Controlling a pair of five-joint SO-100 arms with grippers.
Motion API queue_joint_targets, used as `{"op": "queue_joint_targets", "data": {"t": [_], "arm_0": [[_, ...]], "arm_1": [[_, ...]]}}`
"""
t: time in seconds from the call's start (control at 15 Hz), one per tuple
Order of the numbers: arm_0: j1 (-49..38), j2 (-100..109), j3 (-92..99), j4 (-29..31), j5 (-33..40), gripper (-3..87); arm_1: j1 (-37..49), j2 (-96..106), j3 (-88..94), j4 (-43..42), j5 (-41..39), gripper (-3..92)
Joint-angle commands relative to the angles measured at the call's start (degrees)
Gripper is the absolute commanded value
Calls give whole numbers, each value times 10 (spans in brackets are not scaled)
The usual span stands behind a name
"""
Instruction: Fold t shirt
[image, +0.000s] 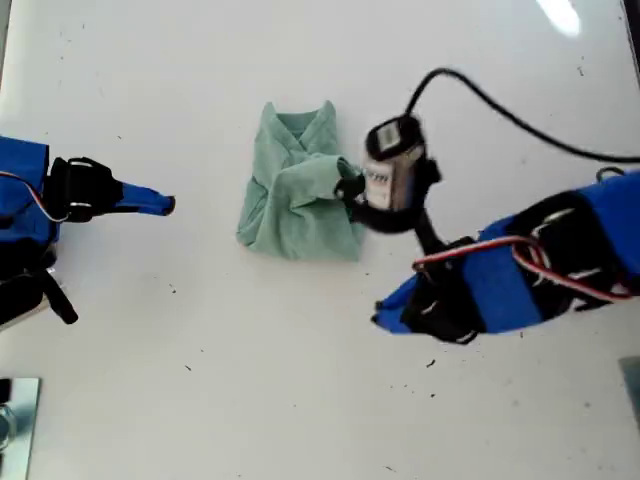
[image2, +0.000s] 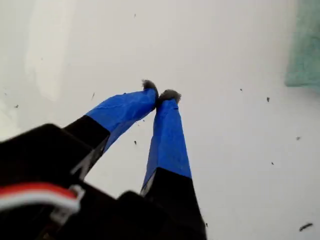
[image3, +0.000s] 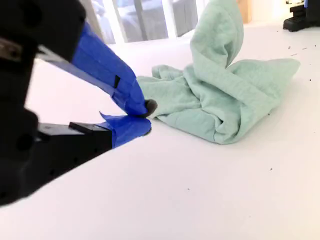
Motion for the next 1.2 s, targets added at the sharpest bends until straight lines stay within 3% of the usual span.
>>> {"op": "queue_joint_targets", "data": {"t": [0.0, 0.2, 0.33, 0.53, 0.73, 0.87, 1.0, 1.13], "arm_0": [[-4, 3, 7, -11, 8, -1], [0, 3, 7, -11, 9, -1], [3, 3, 7, -12, 9, -1], [4, 3, 7, -12, 11, -1], [11, 3, 7, -12, 11, -1], [15, 3, 7, -12, 6, 25], [22, 3, 6, -11, -21, 93], [24, 4, 6, -10, -18, 70]], "arm_1": [[-14, -38, -76, -25, -13, 28], [33, -39, -60, -34, -38, 28], [113, -47, -50, -46, -79, 28], [349, -156, -47, -159, -153, 28], [575, -257, -253, -132, -229, 28], [599, -195, -313, -4, -258, 28], [579, -40, -118, 26, -237, 28], [533, 176, 182, -8, -167, 28]]}}
